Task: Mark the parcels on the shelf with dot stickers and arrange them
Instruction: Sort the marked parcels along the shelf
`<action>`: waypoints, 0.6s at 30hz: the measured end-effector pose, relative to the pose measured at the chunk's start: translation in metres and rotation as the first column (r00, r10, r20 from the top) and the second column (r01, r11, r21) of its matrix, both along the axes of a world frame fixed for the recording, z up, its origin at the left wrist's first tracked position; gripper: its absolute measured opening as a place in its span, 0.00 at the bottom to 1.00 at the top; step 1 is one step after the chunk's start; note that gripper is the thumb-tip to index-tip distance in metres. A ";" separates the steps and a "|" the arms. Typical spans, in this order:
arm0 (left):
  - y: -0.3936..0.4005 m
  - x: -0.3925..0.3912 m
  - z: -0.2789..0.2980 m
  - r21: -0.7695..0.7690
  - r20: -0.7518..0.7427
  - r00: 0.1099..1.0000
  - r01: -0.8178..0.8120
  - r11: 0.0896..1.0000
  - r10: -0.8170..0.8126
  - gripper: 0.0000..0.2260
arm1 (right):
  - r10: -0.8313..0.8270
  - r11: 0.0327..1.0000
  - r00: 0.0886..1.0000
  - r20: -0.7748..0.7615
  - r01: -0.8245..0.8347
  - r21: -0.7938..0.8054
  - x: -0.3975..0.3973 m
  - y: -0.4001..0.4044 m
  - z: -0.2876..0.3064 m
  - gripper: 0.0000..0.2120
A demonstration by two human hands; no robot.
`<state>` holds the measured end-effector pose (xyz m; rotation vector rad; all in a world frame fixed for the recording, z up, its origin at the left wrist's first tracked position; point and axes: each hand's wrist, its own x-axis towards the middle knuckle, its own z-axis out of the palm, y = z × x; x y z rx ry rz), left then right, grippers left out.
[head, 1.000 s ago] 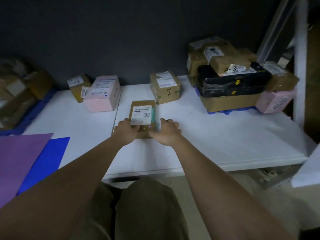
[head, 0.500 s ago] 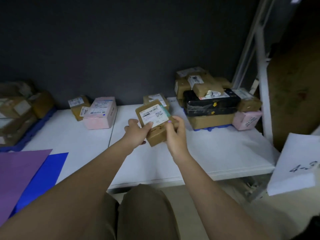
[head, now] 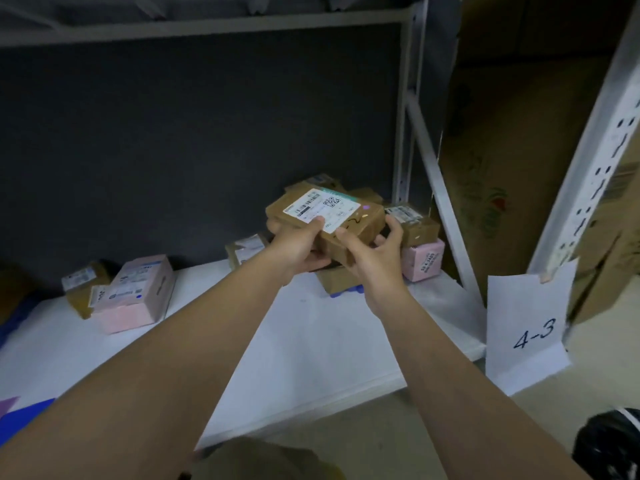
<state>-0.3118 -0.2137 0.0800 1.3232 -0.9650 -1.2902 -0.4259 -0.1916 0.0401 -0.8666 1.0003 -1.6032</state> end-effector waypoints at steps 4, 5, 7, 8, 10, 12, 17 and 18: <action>-0.050 0.005 -0.007 -0.032 0.137 0.989 -0.058 0.998 0.062 0.41 | -0.079 0.996 0.997 0.010 0.078 0.036 -0.016 -0.049 -0.013 0.33; -0.066 0.009 -0.007 -0.060 0.149 0.985 -0.083 0.995 0.091 0.41 | -0.091 0.995 0.996 -0.017 0.092 0.036 -0.020 -0.063 -0.014 0.29; -0.096 0.015 -0.006 -0.110 0.152 0.981 -0.106 0.988 0.122 0.37 | -0.100 0.995 0.992 -0.074 0.100 -0.001 -0.026 -0.090 -0.012 0.25; -0.109 0.015 -0.007 -0.125 0.166 0.979 -0.102 0.987 0.122 0.34 | -0.111 0.994 0.986 -0.126 0.108 -0.029 -0.028 -0.106 -0.010 0.23; -0.138 0.017 -0.011 -0.145 0.210 0.970 -0.089 0.985 0.118 0.27 | -0.137 0.990 0.966 -0.219 0.124 -0.071 -0.029 -0.137 -0.006 0.20; -0.168 0.020 -0.020 -0.147 0.259 0.952 -0.127 0.981 0.162 0.24 | -0.096 0.995 0.954 -0.285 0.080 -0.066 -0.031 -0.167 -0.002 0.20; -0.233 0.035 -0.036 -0.217 0.491 0.830 -0.176 0.960 0.263 0.30 | -0.016 0.998 0.810 -0.587 -0.020 -0.055 -0.033 -0.239 -0.002 0.24; -0.241 0.037 -0.038 -0.239 0.502 0.823 -0.162 0.957 0.265 0.29 | -0.008 0.998 0.792 -0.611 -0.033 -0.056 -0.032 -0.250 -0.002 0.24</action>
